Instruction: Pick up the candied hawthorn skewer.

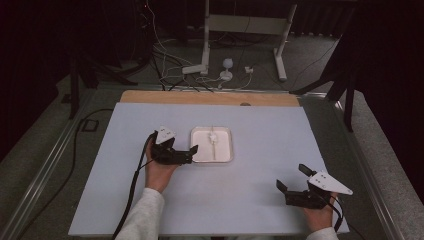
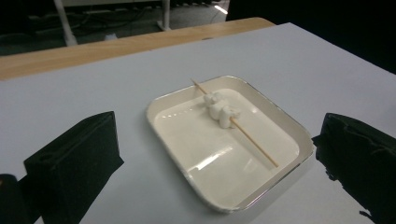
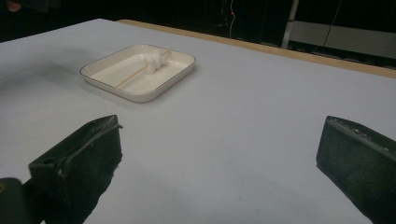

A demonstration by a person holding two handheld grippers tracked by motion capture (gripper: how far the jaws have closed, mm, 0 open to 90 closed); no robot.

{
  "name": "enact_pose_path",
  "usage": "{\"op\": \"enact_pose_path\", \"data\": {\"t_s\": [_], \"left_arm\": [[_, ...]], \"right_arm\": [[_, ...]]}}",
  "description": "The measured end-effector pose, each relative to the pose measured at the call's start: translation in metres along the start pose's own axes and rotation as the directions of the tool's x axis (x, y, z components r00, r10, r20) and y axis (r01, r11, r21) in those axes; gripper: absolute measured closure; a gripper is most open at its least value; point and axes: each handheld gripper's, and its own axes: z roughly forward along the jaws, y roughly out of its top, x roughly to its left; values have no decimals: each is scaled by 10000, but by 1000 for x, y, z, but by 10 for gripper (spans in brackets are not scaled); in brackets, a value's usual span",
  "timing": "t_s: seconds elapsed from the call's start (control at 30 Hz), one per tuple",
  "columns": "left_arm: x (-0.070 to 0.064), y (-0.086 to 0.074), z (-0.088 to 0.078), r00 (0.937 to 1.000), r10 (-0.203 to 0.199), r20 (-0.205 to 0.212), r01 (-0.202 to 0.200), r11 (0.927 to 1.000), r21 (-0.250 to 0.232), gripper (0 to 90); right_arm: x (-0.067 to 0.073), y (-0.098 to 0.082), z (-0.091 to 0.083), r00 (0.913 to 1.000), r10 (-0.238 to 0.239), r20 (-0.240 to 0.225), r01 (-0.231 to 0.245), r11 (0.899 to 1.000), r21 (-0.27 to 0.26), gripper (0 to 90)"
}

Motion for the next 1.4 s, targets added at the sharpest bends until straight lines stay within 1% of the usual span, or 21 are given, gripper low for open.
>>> {"op": "enact_pose_path", "data": {"t_s": [0.07,0.13,0.17,0.2,0.3,0.33,0.43,0.5,0.53,0.6,0.7,0.77,0.8,0.93,1.03,1.13,1.2,1.27,1.33,1.37,1.4], "left_arm": [[-2,-1,11,9994,-243,250,242,9997,51,5],[-2,-2,14,9989,-334,319,332,9994,66,5],[-2,-3,21,9968,-553,571,546,9984,138,5],[-2,-3,21,9968,-553,571,546,9984,138,5],[-3,-4,31,9924,-740,980,718,9971,258,5],[-4,-6,37,9908,-708,1151,674,9972,334,5],[-6,-7,43,9909,-598,1206,544,9974,472,5],[-9,-7,50,9906,-399,1308,321,9976,614,5],[-12,-9,56,9911,-150,1322,46,9969,791,5],[-15,-10,62,9911,-102,1324,-23,9956,941,5],[-16,-12,68,9923,-110,1230,-29,9937,1123,5],[-17,-15,75,9956,-36,933,-89,9910,1334,5],[-17,-15,75,9956,-36,933,-89,9910,1334,5],[-20,-15,82,9988,0,480,-78,9869,1609,26],[-23,-15,85,9992,-2,411,-70,9844,1760,54],[-30,-16,91,9993,274,245,-319,9782,2051,99],[-34,-17,94,9992,366,173,-395,9749,2192,162],[-37,-17,97,9992,343,197,-379,9713,2348,177],[-40,-18,99,9981,606,-71,-566,9628,2643,222],[-41,-19,100,9974,724,-69,-677,9589,2756,222],[-41,-20,101,9967,808,-96,-746,9552,2863,278]], "right_arm": [[0,0,0,10000,-26,1,26,10000,14,0],[0,0,1,10000,-41,-9,41,10000,28,0],[0,0,1,10000,-35,-15,35,10000,34,0],[0,0,1,10000,-35,-15,35,10000,34,0],[0,0,1,10000,-32,-25,32,10000,61,0],[0,0,1,10000,-25,-19,25,10000,71,0],[0,0,1,10000,-21,-18,21,10000,59,0],[0,0,1,10000,-12,-25,12,10000,78,0],[0,0,1,10000,-12,-24,13,10000,85,0],[0,0,1,10000,-23,-27,23,10000,96,0],[1,-1,2,10000,-34,-32,34,9999,95,0],[0,0,2,10000,-32,-26,32,9999,97,0],[0,-1,1,10000,-32,-20,32,9999,98,0],[0,-1,2,10000,-15,0,15,9999,103,0],[0,-1,2,10000,-25,4,25,9999,114,0],[0,-1,2,10000,-30,11,30,9999,115,0],[0,-1,1,10000,-22,21,22,9999,101,0],[-1,-1,1,10000,11,26,-11,10000,82,0],[-1,-1,1,10000,34,27,-34,10000,80,0],[-1,-1,1,10000,34,27,-34,10000,80,0],[-1,-1,1,10000,53,38,-53,9999,85,0]]}}
